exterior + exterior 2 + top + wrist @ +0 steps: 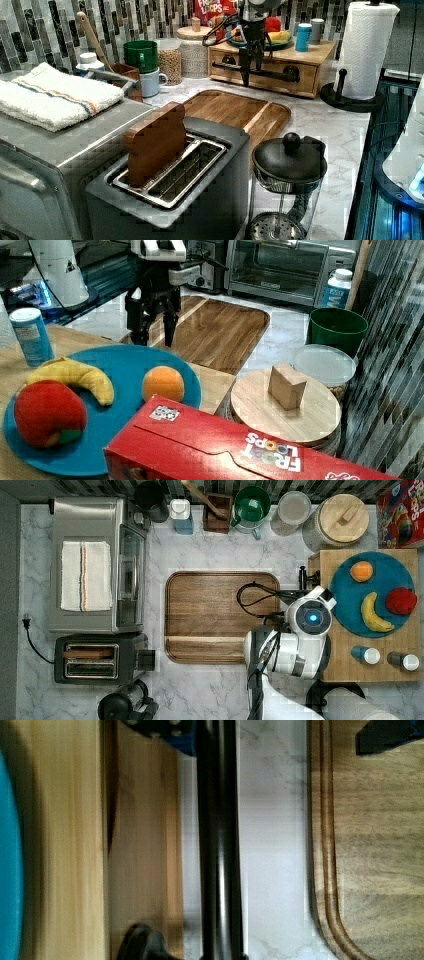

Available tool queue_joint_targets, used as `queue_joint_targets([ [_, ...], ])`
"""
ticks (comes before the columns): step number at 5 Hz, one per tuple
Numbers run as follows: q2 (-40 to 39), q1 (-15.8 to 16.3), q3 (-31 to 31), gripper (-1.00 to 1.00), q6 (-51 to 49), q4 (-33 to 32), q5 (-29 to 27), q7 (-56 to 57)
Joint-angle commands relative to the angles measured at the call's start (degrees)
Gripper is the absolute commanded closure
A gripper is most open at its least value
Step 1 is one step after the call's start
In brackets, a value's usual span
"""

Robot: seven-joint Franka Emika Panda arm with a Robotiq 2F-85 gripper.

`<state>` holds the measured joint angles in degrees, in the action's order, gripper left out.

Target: Open the drawer.

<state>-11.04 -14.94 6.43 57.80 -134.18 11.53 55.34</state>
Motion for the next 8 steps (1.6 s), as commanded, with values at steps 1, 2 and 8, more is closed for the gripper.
queue_joint_targets([
  [1, -1.35, 5.25, -8.53, -1.0, -6.54, 5.7, -5.67, 1.39],
  [2, 0.75, 9.46, -8.29, -1.0, -4.85, 2.73, -0.44, -9.36],
  [8, 3.47, 10.61, -16.31, -1.0, -5.15, -1.33, -2.74, -20.14],
])
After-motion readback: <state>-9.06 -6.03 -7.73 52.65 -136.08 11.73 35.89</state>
